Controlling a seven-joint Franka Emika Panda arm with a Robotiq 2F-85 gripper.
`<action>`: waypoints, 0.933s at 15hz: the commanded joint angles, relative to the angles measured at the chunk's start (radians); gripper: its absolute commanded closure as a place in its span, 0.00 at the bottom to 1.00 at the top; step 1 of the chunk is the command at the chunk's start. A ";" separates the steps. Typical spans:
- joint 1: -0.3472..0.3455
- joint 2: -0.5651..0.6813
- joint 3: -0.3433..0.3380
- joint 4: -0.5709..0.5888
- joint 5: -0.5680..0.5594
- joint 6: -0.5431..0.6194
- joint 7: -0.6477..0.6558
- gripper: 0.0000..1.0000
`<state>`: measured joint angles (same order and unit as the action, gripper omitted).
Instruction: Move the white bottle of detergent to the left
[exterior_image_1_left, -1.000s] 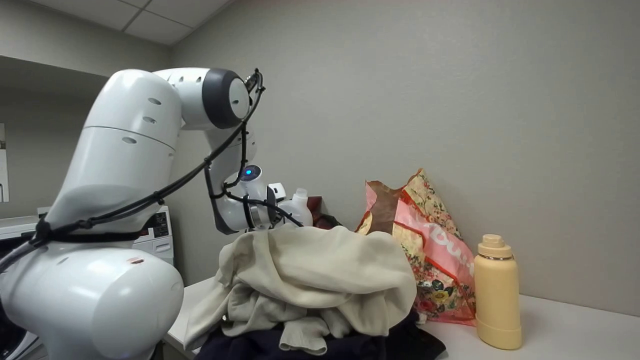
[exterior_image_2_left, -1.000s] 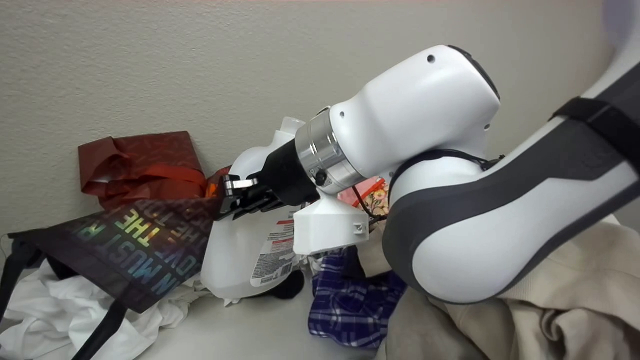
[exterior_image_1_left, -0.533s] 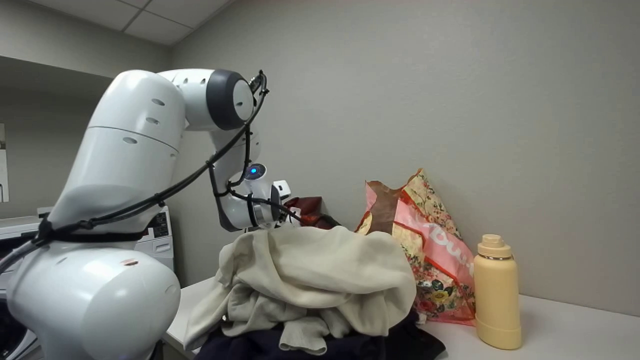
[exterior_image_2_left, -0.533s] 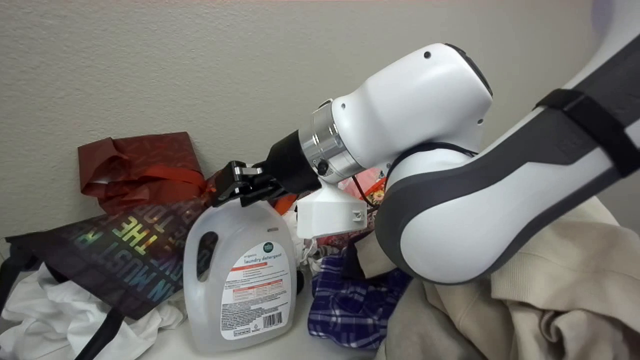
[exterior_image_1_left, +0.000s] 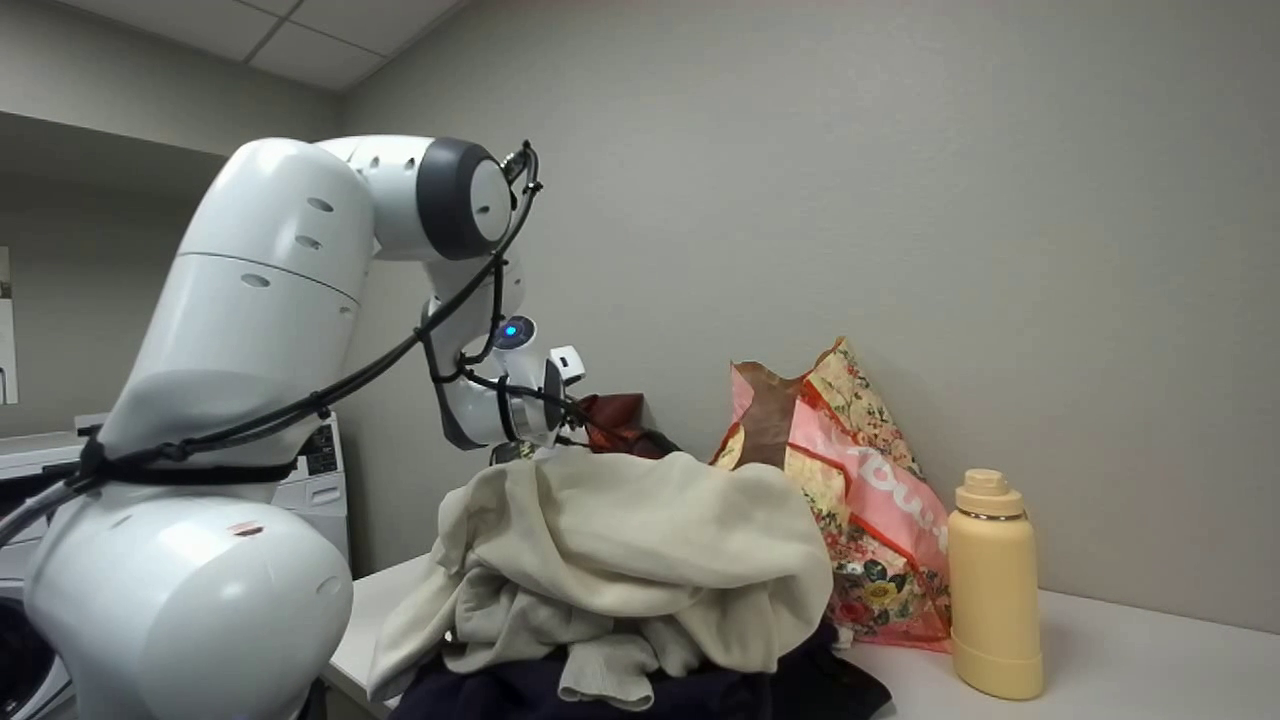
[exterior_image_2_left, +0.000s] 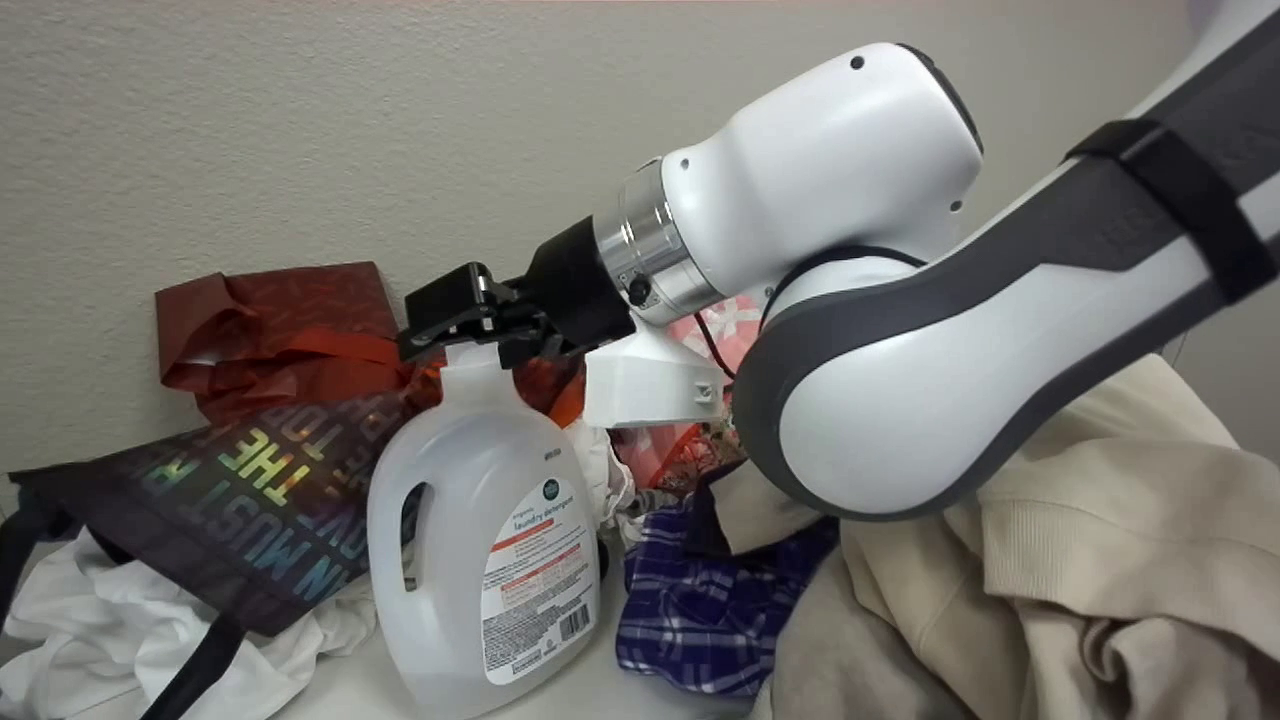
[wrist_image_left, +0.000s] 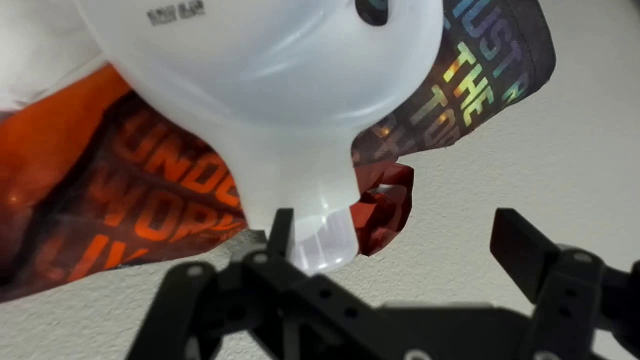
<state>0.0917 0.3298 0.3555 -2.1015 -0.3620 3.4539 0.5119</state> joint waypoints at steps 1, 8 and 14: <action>-0.034 -0.021 0.026 -0.011 0.043 0.000 -0.031 0.00; -0.094 -0.064 0.040 -0.062 0.073 0.000 -0.006 0.00; -0.134 -0.186 -0.019 -0.189 0.144 0.000 0.013 0.00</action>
<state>-0.0202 0.2529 0.3615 -2.1873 -0.2550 3.4539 0.5132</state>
